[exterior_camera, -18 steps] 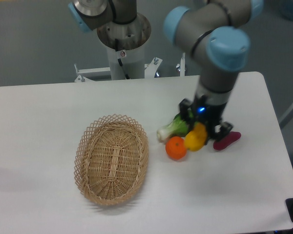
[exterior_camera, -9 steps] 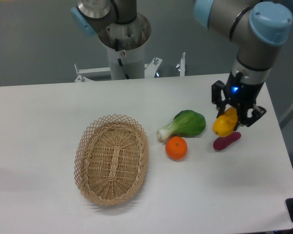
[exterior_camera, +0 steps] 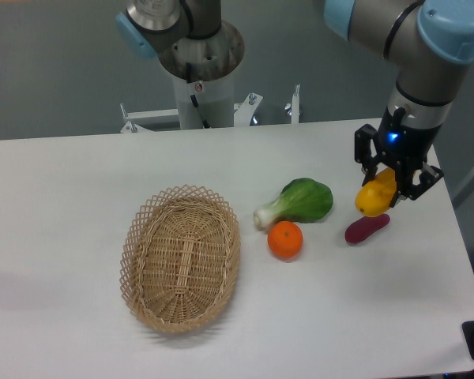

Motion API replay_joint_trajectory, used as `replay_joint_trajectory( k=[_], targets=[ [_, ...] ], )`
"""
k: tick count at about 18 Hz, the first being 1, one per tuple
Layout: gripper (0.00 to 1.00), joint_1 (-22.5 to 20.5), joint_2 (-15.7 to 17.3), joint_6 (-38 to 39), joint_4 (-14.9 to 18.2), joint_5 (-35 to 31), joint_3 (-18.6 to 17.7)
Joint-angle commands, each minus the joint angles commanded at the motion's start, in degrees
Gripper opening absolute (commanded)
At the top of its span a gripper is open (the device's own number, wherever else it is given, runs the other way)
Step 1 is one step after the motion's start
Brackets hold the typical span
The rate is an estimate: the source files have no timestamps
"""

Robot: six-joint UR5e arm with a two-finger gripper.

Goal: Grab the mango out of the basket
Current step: 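Raise the held mango above the table near the sweet potato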

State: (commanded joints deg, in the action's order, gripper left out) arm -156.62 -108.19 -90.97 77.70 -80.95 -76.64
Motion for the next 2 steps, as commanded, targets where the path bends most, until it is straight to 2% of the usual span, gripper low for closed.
replay_joint_trajectory(
  k=[2],
  targets=[
    [0.38, 0.00, 0.00, 0.00, 0.00, 0.00, 0.09]
  ],
)
